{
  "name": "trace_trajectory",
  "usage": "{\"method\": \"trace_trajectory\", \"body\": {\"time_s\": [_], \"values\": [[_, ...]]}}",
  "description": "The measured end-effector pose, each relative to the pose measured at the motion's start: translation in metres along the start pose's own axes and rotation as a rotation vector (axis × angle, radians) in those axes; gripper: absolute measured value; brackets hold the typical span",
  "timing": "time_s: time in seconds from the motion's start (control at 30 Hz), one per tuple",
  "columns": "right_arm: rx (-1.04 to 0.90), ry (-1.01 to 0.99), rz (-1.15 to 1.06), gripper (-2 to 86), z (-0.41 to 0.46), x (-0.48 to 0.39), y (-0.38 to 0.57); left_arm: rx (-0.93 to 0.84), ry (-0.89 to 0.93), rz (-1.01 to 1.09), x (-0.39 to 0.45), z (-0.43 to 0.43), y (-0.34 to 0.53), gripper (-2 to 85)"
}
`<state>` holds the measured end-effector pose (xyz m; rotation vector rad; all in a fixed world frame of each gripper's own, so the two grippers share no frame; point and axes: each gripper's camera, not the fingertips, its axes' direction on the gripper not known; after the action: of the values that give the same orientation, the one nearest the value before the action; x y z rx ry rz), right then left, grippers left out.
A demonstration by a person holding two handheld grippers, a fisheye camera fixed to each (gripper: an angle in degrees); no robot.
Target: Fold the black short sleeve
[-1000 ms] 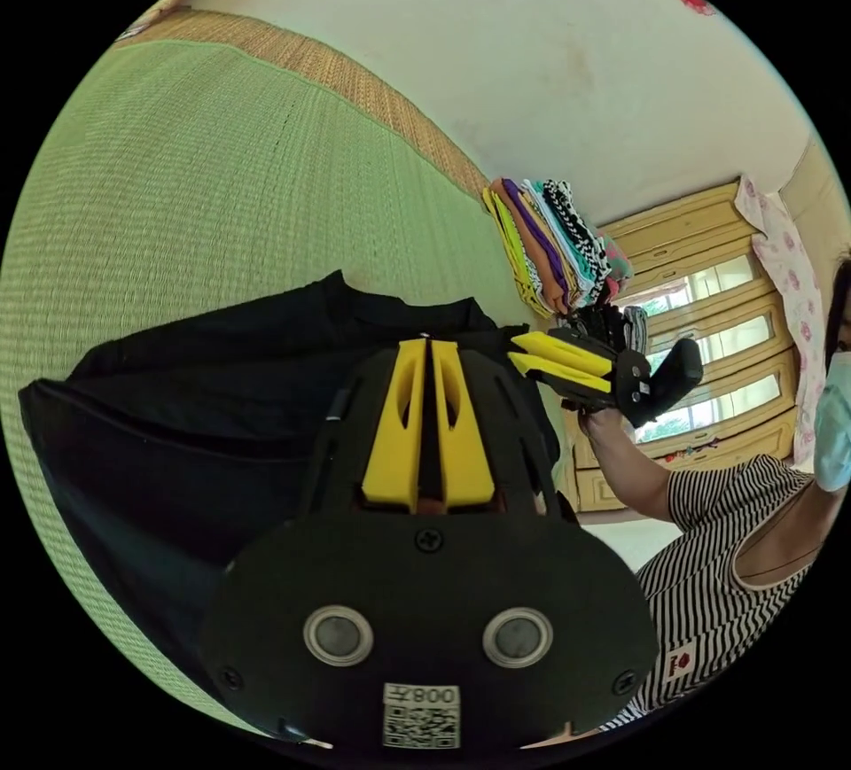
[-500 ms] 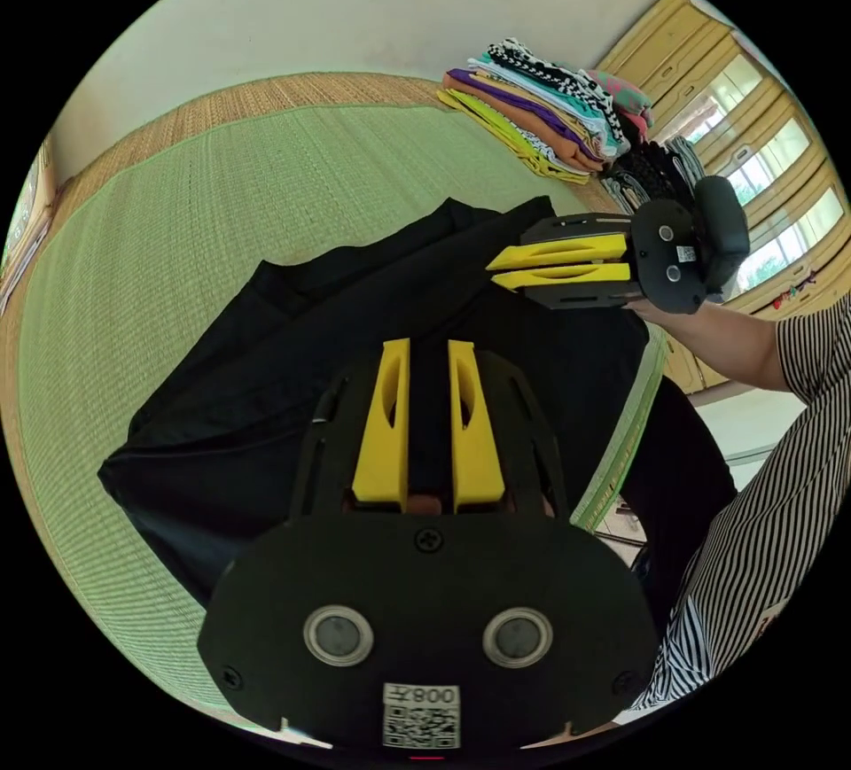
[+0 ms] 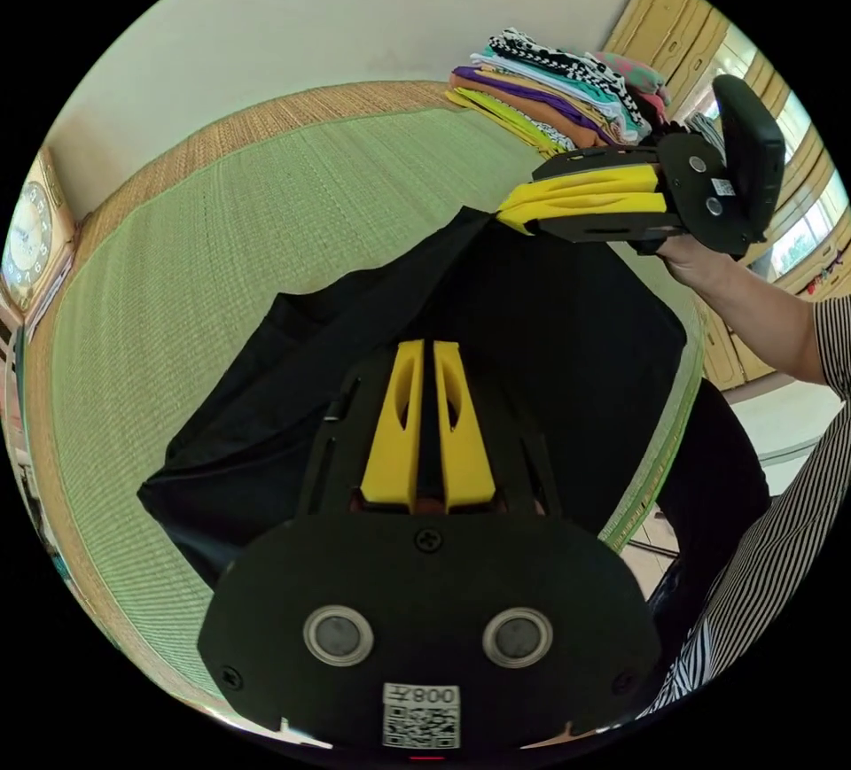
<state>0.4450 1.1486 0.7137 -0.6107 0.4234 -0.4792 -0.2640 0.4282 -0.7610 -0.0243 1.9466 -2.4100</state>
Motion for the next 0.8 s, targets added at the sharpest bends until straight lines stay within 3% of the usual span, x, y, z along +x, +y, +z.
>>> {"method": "trace_trajectory", "body": {"time_s": [0.17, 0.47, 0.73, 0.8], "values": [[0.019, -0.037, 0.061, 0.2, -0.015, 0.041, -0.011, 0.045, -0.096, -0.012, -0.013, -0.013, -0.019, 0.9], [0.059, -0.134, 0.257, 2.0, -0.056, 0.097, 0.014, 0.088, -0.096, -0.123, -0.037, -0.034, -0.002, 0.9], [-0.153, -0.163, 0.277, 3.0, -0.024, 0.114, 0.023, 0.053, -0.145, -0.31, -0.068, -0.054, 0.061, 0.7], [-0.126, -0.17, 0.284, 3.0, -0.031, 0.12, 0.024, 0.043, -0.119, -0.323, -0.079, -0.054, 0.067, 0.6]]}}
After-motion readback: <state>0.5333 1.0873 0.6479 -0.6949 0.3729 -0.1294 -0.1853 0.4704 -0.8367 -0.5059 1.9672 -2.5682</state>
